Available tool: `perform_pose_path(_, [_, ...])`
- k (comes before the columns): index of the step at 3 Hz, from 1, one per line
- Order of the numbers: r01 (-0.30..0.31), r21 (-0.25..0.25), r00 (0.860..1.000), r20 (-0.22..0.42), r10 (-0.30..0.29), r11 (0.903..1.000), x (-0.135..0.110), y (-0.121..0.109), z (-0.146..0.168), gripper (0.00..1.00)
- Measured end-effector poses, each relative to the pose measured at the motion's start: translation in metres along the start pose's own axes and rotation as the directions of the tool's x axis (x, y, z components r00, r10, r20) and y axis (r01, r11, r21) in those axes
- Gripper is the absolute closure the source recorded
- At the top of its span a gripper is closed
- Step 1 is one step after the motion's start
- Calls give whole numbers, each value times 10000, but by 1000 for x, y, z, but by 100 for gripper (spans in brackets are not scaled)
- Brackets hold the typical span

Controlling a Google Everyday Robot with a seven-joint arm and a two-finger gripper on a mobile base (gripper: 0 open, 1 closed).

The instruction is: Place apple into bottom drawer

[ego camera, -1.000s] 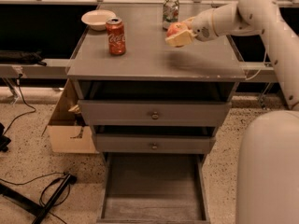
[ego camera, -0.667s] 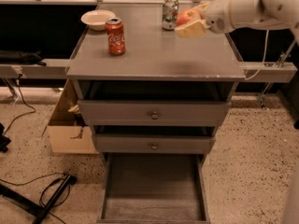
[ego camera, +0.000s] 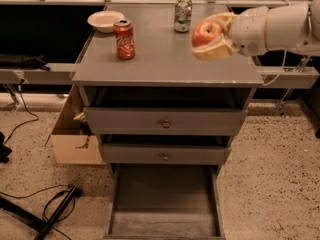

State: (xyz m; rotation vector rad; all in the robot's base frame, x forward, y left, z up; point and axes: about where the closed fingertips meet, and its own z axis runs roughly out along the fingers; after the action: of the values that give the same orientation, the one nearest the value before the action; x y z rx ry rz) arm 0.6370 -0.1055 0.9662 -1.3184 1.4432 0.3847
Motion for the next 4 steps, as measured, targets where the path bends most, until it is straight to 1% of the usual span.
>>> perform_pose_path(1, [815,-51,9966,116,-815,9967,-2,6,-1,100])
perform_pose_path(2, [813,-57,9966,113,-812,9967,-2,6,-1,100])
perform_pose_path(3, [526,-176,9985,147,-523,9985,15,22,8,100])
perform_pose_path(4, [-425,-147,9975,567,433,9990,70,71,26,100])
